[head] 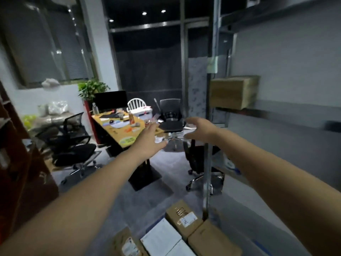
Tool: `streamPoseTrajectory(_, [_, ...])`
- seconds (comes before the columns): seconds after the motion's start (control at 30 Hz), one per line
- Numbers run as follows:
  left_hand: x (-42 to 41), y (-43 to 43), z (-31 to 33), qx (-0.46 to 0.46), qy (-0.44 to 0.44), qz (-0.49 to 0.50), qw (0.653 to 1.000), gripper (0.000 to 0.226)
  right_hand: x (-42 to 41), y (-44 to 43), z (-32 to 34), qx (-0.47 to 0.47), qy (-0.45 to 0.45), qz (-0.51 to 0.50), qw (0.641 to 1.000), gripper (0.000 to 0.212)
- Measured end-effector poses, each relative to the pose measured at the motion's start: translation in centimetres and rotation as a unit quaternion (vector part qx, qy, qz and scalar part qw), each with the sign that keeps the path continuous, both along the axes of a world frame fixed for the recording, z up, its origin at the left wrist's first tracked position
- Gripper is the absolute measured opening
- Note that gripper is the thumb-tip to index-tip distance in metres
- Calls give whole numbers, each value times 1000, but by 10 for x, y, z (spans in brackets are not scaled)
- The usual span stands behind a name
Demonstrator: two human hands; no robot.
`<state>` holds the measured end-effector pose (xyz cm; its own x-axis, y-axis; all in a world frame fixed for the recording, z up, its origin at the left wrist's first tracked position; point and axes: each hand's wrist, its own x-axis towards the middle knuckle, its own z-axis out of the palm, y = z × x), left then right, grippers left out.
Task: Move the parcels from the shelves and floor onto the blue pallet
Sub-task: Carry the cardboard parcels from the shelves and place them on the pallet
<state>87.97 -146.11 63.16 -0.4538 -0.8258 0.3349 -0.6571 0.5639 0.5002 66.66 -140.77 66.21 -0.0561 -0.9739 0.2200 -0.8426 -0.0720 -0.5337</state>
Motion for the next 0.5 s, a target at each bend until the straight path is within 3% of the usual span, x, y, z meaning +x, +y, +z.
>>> streamPoseTrajectory(0.27, [-89,75,20,-20,-12,-182,983,77,-57,145,7,13,4,-190,982,75])
streamPoseTrajectory(0.5, [-189,212,15,-27,-28,-364,931,80,-95,346,-1,19,-8,-378,926,74])
